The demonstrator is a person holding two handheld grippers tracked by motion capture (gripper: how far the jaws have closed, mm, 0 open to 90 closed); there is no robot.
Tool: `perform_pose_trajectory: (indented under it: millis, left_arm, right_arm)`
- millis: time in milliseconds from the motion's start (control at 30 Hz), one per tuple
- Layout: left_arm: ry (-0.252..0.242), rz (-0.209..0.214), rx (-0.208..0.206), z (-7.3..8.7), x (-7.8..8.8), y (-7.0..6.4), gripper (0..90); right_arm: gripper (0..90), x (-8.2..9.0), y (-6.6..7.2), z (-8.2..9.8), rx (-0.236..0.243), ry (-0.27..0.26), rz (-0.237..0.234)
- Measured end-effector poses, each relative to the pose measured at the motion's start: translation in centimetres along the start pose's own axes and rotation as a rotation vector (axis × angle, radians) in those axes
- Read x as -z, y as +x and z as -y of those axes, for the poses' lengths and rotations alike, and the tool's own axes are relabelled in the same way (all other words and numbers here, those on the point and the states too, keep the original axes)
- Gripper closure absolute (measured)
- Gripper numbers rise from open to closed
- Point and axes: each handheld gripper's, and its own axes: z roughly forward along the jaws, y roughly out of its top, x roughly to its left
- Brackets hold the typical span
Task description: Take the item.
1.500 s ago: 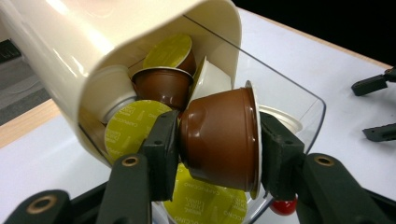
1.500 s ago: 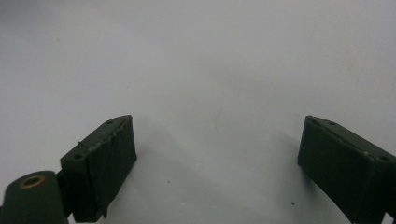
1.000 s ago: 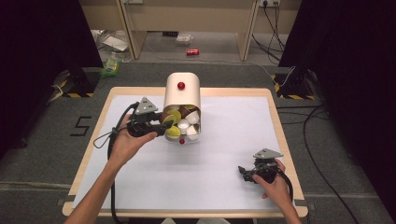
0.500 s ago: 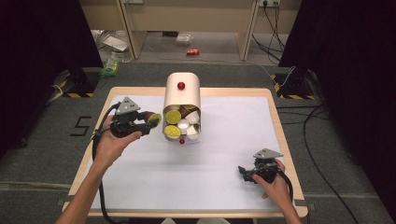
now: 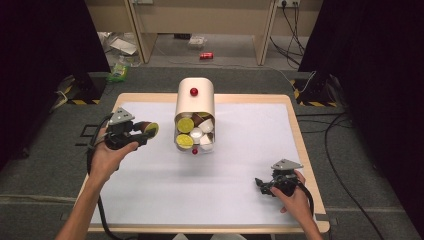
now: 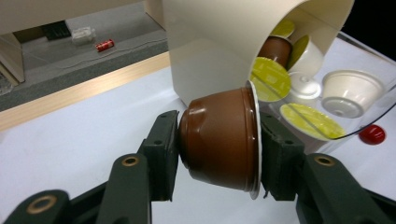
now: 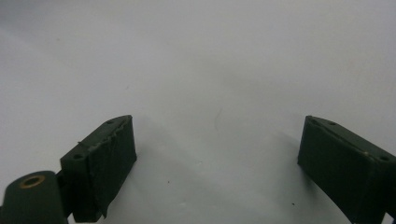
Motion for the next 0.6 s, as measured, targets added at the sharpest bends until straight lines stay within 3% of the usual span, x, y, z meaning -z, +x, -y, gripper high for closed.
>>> perform_pose_trajectory:
  millis: [600]
  left_arm:
    - [0.069,-0.053,0.072,4.1,-2.3,2.7,53.2]
  right_arm:
    - [11.7,0.0,0.0,0.0,-0.005,0.0,0.001]
